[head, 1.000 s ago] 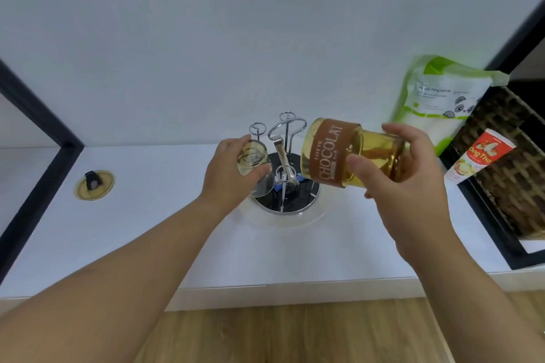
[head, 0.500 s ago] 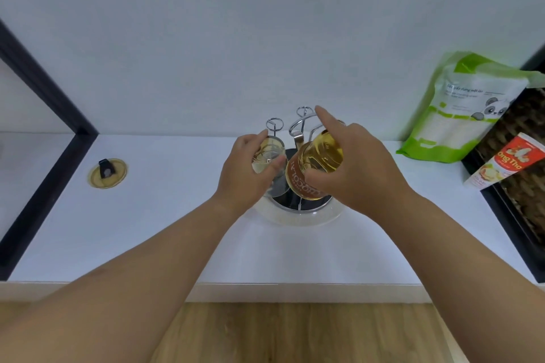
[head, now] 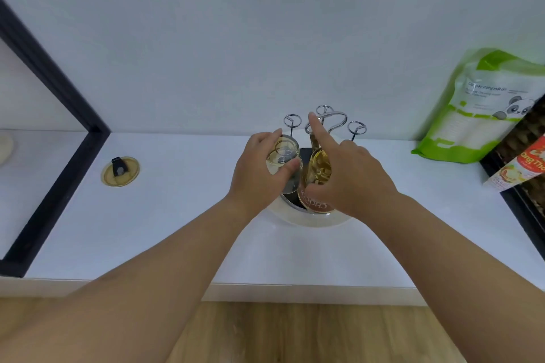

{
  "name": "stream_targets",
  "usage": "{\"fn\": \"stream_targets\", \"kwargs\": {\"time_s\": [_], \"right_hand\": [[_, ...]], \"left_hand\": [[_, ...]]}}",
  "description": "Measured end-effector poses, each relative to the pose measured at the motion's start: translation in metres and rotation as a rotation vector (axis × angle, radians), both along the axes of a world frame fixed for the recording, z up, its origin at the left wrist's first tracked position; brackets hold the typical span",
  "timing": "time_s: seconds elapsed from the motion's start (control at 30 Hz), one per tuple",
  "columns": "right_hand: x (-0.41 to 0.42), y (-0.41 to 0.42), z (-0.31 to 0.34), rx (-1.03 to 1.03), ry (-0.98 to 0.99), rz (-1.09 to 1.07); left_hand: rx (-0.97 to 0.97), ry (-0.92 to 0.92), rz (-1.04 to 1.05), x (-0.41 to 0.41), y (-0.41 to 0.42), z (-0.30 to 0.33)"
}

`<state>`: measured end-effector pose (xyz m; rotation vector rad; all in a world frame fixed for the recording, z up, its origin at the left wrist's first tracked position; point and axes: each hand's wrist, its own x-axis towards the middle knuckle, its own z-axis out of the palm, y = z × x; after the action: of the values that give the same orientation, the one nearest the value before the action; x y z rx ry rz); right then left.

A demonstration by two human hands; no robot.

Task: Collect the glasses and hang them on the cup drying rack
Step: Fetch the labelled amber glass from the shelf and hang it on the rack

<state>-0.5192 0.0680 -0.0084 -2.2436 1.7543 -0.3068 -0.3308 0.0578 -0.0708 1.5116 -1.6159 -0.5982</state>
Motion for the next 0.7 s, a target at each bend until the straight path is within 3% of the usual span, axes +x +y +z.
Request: {"fn": "stream_targets", "kwargs": {"time_s": [0.7], "right_hand": [[0.004, 0.0, -0.017, -0.007, 0.178, -0.006]], "left_hand": [[-0.001, -0.112, -0.058, 0.003, 0.004, 0.007]]}}
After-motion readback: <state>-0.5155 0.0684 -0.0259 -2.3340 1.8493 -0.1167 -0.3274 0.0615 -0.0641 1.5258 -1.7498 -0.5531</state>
